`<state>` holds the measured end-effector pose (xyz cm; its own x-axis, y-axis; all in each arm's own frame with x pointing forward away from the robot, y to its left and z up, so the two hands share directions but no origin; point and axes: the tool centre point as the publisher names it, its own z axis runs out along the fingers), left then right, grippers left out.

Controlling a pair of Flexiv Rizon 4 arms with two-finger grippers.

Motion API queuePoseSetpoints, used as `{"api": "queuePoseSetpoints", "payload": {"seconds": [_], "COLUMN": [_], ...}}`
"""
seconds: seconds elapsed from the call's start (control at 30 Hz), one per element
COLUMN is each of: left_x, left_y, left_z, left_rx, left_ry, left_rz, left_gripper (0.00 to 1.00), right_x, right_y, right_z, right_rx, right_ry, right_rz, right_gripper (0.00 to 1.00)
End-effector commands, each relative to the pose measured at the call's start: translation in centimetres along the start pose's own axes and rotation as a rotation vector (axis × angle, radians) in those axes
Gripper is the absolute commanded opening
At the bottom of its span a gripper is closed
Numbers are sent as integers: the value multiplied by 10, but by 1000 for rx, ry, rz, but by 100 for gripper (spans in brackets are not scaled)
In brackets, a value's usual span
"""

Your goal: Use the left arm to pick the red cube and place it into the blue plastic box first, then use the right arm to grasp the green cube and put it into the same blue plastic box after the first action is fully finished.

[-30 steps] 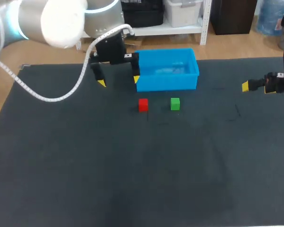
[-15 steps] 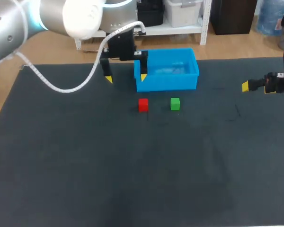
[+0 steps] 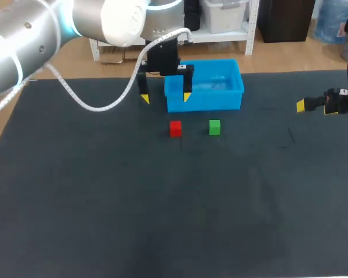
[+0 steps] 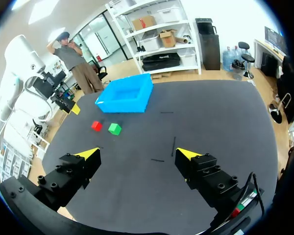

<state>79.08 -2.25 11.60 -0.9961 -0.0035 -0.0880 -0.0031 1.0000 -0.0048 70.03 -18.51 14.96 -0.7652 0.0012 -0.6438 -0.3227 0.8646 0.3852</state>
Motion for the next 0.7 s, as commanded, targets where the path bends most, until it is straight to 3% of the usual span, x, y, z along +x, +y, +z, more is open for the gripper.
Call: {"api": "queuePoseSetpoints", "payload": {"seconds": [0.03,0.7], "left_x": [-10,-6], "left_y": [-6,-7], "left_z": [6,46], "left_rx": [-5,7], "left_ry": [48,86], "left_rz": [-5,-46], "left_gripper": [100,100], "right_x": [0,0], "right_y": [0,0], "right_z": [0,0], "right_rx": [1,1], "right_ry": [1,1], "right_rz": [0,0], "right_gripper": [100,100]}}
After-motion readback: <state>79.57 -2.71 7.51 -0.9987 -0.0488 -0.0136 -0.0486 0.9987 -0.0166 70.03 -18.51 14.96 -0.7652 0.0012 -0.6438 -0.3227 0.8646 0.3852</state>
